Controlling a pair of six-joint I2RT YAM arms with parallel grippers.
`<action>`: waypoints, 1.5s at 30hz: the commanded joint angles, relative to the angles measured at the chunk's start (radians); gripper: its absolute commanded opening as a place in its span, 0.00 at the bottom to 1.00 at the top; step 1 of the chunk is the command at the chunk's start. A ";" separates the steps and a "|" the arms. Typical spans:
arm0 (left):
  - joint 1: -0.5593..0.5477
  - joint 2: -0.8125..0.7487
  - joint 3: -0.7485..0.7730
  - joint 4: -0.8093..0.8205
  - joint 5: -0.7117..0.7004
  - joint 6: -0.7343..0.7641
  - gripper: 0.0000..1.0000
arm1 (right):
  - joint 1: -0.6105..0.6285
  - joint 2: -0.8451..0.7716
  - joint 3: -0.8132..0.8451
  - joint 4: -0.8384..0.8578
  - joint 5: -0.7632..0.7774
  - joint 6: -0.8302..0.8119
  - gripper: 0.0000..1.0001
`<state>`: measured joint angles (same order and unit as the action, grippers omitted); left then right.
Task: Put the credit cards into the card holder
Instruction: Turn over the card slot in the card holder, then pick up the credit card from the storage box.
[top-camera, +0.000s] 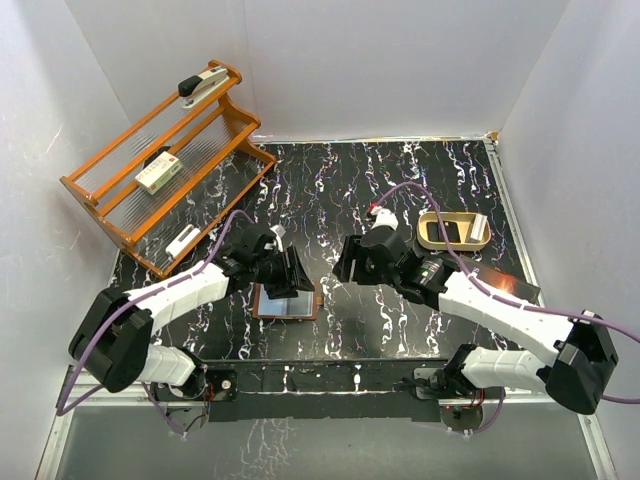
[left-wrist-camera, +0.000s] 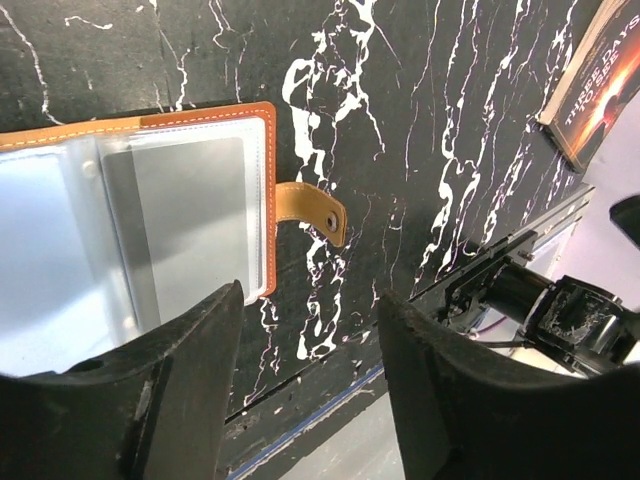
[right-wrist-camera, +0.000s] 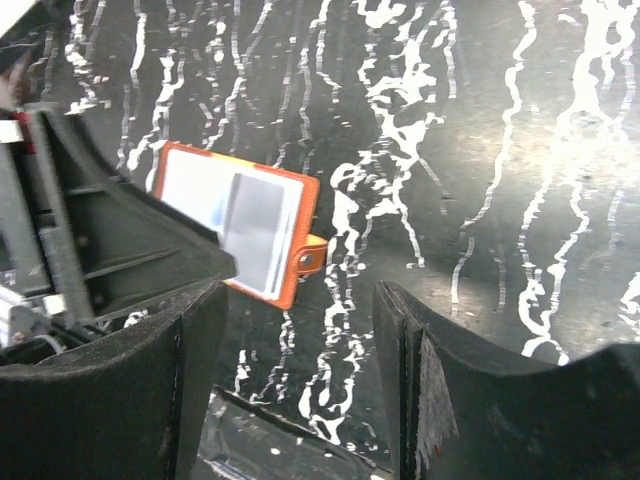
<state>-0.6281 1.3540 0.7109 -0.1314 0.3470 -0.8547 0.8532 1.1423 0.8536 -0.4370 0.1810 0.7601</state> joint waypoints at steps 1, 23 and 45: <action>0.000 -0.078 0.010 -0.037 -0.050 0.002 0.60 | -0.046 0.009 0.078 -0.044 0.057 -0.072 0.58; 0.001 -0.249 0.259 -0.518 -0.140 0.347 0.99 | -0.723 0.432 0.487 -0.292 0.193 -0.394 0.63; 0.001 -0.365 0.093 -0.439 -0.257 0.416 0.99 | -0.838 0.746 0.711 -0.418 0.395 -0.462 0.60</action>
<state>-0.6277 0.9833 0.7986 -0.5858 0.0917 -0.4576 0.0277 1.8713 1.5078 -0.8425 0.4633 0.3027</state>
